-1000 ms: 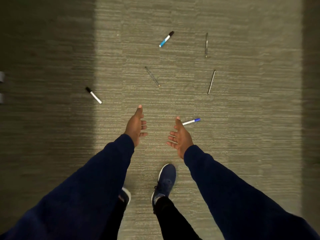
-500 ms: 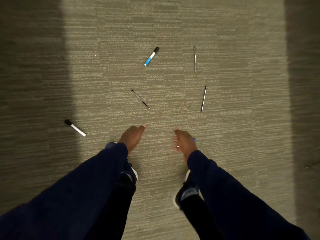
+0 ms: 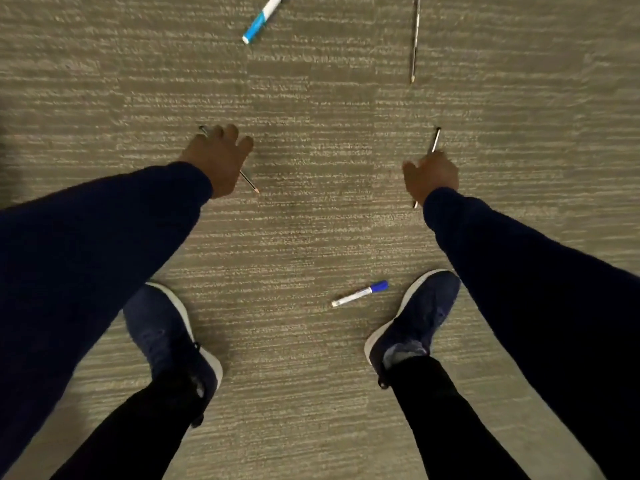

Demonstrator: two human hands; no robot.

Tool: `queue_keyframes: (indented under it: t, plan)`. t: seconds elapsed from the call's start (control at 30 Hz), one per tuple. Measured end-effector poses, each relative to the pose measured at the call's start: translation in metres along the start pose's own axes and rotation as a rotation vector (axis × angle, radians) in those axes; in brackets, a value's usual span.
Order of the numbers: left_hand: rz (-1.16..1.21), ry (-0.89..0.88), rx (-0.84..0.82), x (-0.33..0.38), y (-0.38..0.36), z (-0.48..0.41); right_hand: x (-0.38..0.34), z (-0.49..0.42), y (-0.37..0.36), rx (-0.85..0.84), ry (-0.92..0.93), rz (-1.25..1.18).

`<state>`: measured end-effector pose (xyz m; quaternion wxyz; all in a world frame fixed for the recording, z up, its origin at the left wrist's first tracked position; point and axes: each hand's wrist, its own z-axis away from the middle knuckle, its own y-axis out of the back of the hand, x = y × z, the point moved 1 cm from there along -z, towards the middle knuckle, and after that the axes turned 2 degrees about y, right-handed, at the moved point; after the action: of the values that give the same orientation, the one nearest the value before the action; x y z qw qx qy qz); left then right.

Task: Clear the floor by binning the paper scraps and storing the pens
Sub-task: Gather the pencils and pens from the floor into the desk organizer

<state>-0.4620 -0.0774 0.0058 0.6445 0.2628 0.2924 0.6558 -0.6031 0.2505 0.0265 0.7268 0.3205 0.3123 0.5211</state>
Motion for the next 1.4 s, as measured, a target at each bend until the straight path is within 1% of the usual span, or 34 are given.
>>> queue_keyframes:
  t: [0.07,0.17,0.27,0.37,0.43,0.5,0.57,0.63,0.7,0.77,0.8,0.87,0.97,1.07,1.17,1.23,1.33,1.4]
  plan:
    - [-0.124,-0.034,0.021,0.001,-0.010,-0.023,0.015,-0.034,-0.001,0.037,-0.059,-0.008]
    - [-0.254,-0.049,0.032,0.000,-0.021,-0.045,0.030,-0.070,-0.004,-0.006,-0.122,0.027]
    - [-0.328,-0.079,0.035,0.000,-0.019,-0.055,0.040,-0.087,-0.010,-0.072,-0.073,0.101]
    - [-0.454,-0.159,-0.004,0.002,-0.009,-0.058,0.043,-0.092,-0.013,-0.079,-0.038,0.109]
    - [-0.471,-0.194,-0.048,0.006,-0.003,-0.058,0.042,-0.093,-0.011,-0.091,0.002,0.114]
    - [-0.438,-0.203,-0.090,0.007,0.000,-0.059,0.039,-0.093,-0.009,-0.108,0.086,0.160]
    - [-0.330,-0.162,-0.118,0.008,0.003,-0.061,0.032,-0.093,-0.004,-0.077,0.174,0.151]
    - [-0.045,-0.060,-0.099,0.009,0.007,-0.065,0.021,-0.091,0.002,-0.014,0.302,0.090]
    - [0.311,0.026,0.007,0.018,0.012,-0.068,0.008,-0.089,0.007,0.073,0.455,0.083]
    - [0.598,0.073,0.145,0.033,0.019,-0.073,-0.007,-0.087,0.013,0.152,0.585,0.119]
    - [0.724,0.099,0.184,0.042,0.022,-0.074,-0.014,-0.087,0.017,0.168,0.621,0.124]
    - [0.963,0.176,0.203,0.056,0.026,-0.078,-0.026,-0.090,0.026,0.162,0.626,0.045]
    - [1.217,0.270,0.149,0.067,0.020,-0.084,-0.043,-0.097,0.043,0.125,0.529,-0.327]
    - [1.363,0.306,0.106,0.074,0.007,-0.083,-0.059,-0.104,0.065,0.108,0.421,-0.609]
    - [1.431,0.322,0.083,0.074,-0.006,-0.078,-0.073,-0.112,0.083,0.012,0.400,-0.772]
    - [1.465,0.316,0.076,0.074,-0.013,-0.074,-0.077,-0.118,0.091,-0.052,0.399,-0.790]
    - [1.453,0.316,0.095,0.076,-0.020,-0.069,-0.076,-0.131,0.093,-0.155,0.368,-0.766]
    - [1.424,0.306,0.108,0.080,-0.025,-0.065,-0.079,-0.136,0.091,-0.185,0.339,-0.776]
